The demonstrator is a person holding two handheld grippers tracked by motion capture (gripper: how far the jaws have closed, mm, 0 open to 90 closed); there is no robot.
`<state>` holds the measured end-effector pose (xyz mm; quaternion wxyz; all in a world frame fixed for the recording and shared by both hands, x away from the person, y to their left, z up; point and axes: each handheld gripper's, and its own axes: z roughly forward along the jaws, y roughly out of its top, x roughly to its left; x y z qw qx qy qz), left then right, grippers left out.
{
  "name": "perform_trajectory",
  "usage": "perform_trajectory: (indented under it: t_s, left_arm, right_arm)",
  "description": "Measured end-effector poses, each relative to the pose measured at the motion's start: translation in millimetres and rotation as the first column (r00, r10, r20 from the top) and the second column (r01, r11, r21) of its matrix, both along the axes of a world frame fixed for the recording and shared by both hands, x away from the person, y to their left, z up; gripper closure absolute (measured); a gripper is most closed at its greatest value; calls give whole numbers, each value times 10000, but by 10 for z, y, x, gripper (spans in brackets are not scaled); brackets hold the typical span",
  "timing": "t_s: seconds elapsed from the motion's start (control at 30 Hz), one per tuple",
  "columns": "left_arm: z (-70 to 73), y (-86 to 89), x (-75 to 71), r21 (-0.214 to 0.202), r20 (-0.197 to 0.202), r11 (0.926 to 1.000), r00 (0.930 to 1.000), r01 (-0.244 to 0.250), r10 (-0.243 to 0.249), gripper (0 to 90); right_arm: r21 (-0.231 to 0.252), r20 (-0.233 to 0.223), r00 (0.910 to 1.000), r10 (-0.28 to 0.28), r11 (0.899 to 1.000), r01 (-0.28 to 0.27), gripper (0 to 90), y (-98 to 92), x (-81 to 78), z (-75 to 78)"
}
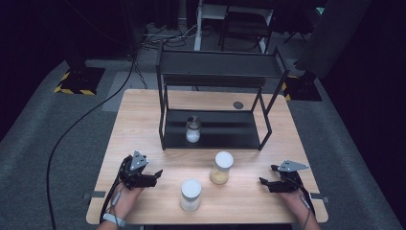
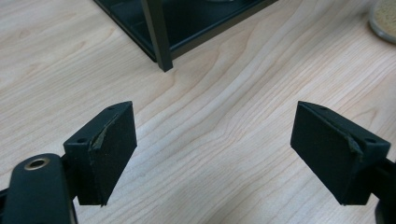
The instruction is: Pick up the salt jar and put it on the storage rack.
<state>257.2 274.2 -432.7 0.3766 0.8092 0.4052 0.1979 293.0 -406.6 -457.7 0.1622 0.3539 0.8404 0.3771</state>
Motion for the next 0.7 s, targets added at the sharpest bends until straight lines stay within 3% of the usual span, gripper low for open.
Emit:
perform_trajectory:
  t_s: [0.37,0.57,0.7]
  left_arm:
    - [-42,-95,134,542,-893,9985,9960,110,-61,133]
    - [-107,-102,229,694,-1494,9976,9887,24,80,92]
    - [-175,-68,225,597,-1264,9982,9919,-35,110,15]
  right_arm:
    - [1,-4,10000,-12,10000,12,195,1,-4,0]
    - [2,-7,10000,-12,10000,12,195,1,-3,1]
    - [1,-4,10000,-11,10000,11,195,1,-4,0]
